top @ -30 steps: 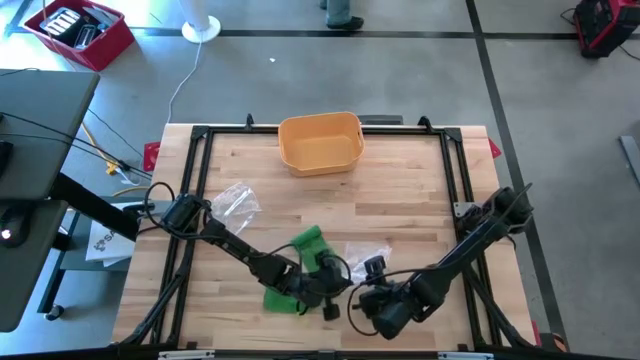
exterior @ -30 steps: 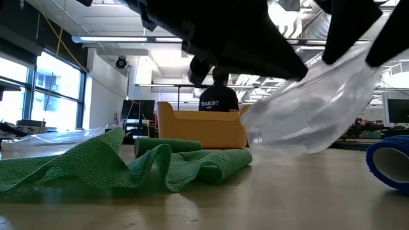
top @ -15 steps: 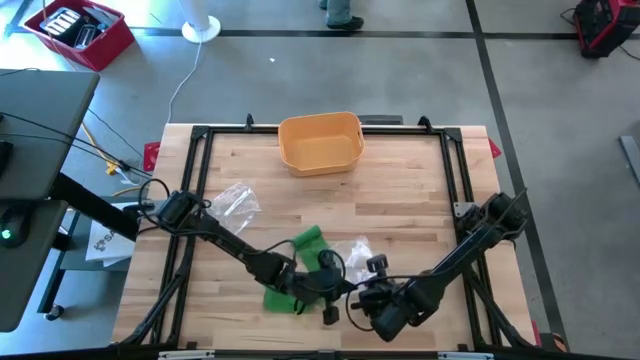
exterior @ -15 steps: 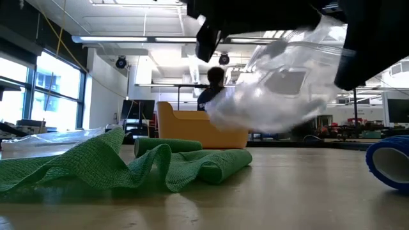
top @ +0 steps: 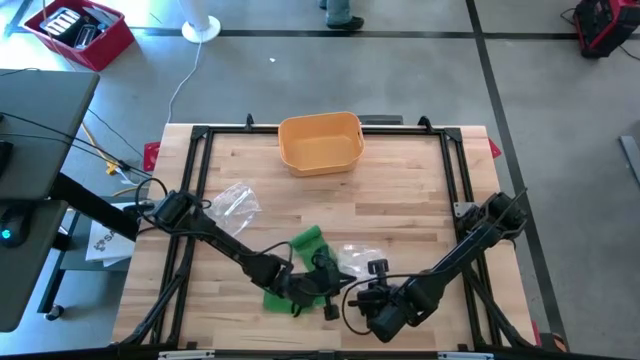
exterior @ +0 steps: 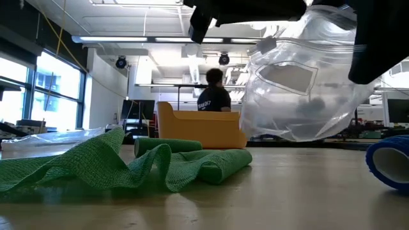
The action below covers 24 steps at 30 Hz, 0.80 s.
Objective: Roll bandage
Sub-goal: Open the bottom transparent zip bag
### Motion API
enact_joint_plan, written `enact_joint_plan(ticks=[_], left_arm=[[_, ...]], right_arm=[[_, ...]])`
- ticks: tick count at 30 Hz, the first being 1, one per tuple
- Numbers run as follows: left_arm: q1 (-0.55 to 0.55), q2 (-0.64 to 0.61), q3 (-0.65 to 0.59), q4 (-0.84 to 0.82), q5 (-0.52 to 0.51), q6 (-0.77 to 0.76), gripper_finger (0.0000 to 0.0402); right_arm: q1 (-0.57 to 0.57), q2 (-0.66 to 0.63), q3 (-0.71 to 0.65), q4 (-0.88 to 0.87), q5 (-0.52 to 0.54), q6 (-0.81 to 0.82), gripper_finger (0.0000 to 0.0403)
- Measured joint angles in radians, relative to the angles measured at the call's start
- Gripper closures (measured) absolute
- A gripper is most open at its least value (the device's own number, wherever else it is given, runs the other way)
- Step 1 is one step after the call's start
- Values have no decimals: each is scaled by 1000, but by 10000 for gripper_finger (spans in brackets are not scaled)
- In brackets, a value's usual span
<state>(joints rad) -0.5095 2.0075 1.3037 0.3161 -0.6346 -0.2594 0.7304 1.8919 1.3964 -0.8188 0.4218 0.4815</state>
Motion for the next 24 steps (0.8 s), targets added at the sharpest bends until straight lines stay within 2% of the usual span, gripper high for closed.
enact_joint_plan(ticks=[4,9,12,17,24], left_arm=[[2,0,0,-1,56,-22,334],[6,0,0,0,74,-50,259],[6,0,0,-11,113,-46,231],[6,0,0,-66,118,-23,224],[30,6,0,-105,157,-42,237]], right_arm=[[-4,0,0,0,0,12,403],[-4,0,0,0,1,16,403],[-4,0,0,0,11,16,403],[-4,0,0,31,22,14,403],[-4,-3,0,45,23,15,403]])
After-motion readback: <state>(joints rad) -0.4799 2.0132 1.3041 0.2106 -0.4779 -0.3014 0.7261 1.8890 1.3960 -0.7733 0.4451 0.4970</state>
